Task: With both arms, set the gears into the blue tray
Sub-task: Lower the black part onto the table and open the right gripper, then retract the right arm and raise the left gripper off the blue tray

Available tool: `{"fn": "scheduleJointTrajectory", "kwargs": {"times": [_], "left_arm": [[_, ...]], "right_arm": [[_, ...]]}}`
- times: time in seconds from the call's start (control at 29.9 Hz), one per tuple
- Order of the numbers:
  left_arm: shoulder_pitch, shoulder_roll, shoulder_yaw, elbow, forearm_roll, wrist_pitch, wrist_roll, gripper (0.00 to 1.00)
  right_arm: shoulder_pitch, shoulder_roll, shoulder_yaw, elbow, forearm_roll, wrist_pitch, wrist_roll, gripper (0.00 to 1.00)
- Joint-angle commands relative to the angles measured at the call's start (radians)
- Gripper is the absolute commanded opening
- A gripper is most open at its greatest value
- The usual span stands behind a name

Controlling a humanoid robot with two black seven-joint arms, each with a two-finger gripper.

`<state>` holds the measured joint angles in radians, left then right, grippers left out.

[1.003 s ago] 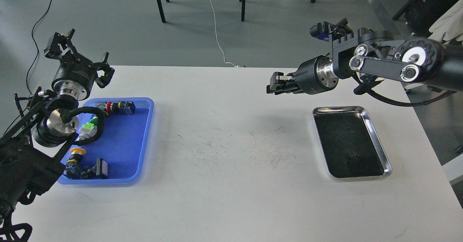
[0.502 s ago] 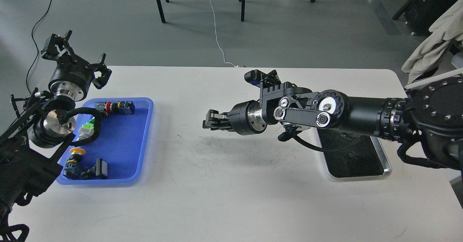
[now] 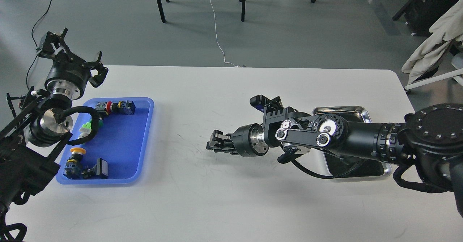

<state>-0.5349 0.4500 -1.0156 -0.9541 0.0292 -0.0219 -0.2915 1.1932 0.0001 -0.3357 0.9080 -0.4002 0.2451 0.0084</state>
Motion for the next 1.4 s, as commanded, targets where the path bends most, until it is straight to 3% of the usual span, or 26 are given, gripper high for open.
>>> {"fn": "scheduleJointTrajectory", "kwargs": {"times": [0.0,0.27,0.43,0.6,0.84,1.1,1.2,1.37], "left_arm": [[-0.001,-0.001,0.000,0.000,0.000,0.000,0.000,0.98],[0.003,-0.007,0.000,0.000,0.000,0.002,0.000,0.98],[0.003,-0.002,0.002,0.009,0.000,0.000,0.000,0.98],[-0.002,-0.013,0.002,0.061,0.000,0.000,0.002,0.98],[-0.004,-0.016,0.003,0.064,0.000,0.000,0.008,0.98],[-0.019,-0.016,0.005,0.064,0.000,0.003,0.017,0.98],[-0.036,-0.017,0.005,0.064,0.000,0.008,0.018,0.98],[-0.077,-0.024,0.038,0.064,0.015,0.011,0.015,0.98]], "right_arm": [[-0.012,0.000,0.000,-0.001,0.000,-0.014,-0.030,0.09],[-0.014,0.000,0.000,-0.006,0.003,-0.017,-0.034,0.33],[-0.012,0.000,0.003,-0.014,0.003,-0.026,-0.033,0.63],[-0.012,0.000,0.029,-0.052,0.004,-0.047,-0.022,0.85],[0.000,0.000,0.182,-0.187,0.061,-0.037,-0.024,0.93],[-0.046,0.000,0.584,-0.218,0.072,-0.018,-0.021,0.94],[-0.105,-0.083,0.751,-0.177,0.110,-0.004,-0.022,0.94],[-0.277,-0.305,0.990,0.050,0.208,0.005,-0.022,0.94]]}}
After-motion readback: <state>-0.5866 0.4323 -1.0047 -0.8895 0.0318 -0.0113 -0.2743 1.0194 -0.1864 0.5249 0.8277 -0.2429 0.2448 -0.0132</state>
